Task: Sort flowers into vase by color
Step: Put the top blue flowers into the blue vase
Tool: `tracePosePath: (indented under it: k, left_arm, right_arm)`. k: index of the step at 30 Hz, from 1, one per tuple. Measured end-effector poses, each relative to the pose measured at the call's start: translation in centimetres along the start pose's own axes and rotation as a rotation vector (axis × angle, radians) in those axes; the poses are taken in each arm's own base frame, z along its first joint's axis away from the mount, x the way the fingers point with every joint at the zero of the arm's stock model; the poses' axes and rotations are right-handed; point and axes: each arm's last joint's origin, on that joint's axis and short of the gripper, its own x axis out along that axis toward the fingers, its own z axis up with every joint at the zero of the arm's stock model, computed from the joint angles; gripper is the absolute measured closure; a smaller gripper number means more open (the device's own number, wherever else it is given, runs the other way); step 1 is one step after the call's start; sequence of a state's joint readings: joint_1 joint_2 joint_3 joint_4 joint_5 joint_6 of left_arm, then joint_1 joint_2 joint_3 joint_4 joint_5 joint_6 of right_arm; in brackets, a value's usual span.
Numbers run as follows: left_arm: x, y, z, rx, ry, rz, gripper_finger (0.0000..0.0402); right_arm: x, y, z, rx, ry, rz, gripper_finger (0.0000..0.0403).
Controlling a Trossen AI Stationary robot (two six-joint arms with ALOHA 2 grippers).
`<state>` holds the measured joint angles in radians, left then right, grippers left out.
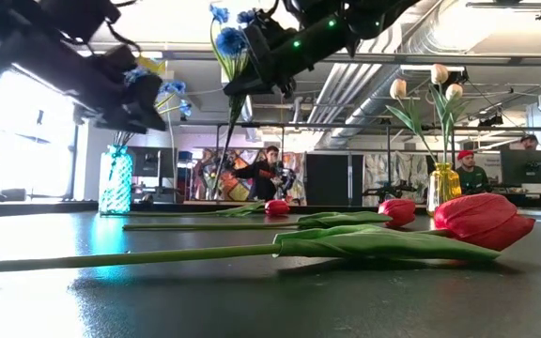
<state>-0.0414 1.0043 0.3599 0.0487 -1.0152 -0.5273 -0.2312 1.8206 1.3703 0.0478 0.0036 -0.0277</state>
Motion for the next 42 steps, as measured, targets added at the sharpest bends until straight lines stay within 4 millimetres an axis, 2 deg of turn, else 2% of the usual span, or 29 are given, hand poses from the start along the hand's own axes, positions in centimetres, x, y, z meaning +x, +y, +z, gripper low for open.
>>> tracePosePath:
  k: [5,13,17,27,36,42]
  left_arm:
    - [-1.2,1.8,-0.9,-0.100,-0.021,0.137,0.0176]
    - [-1.2,4.1,-5.3,-0.224,-0.017,0.198,0.0169]
    - [-1.0,4.8,-6.5,-0.223,-0.020,0.202,0.0155]
    - [-0.3,6.4,-8.0,-0.196,-0.039,0.294,0.0127]
    - [0.2,7.2,-8.9,-0.211,-0.029,0.308,0.0083]
    - [0.6,7.2,-8.5,-0.173,-0.028,0.320,0.0060]
  right_arm:
    - [-0.2,-1.5,0.6,0.011,0.041,-0.021,0.0403]
    - [-0.6,-3.2,0.7,0.015,0.098,0.042,0.0403]
    - [-0.7,-3.8,0.7,0.006,0.099,0.049,0.0403]
    - [-0.8,-5.3,0.5,0.015,0.094,0.102,0.0403]
    - [-0.9,-5.3,0.9,0.012,0.074,0.119,0.0403]
    - [-0.9,-5.3,0.9,0.007,0.072,0.125,0.0403]
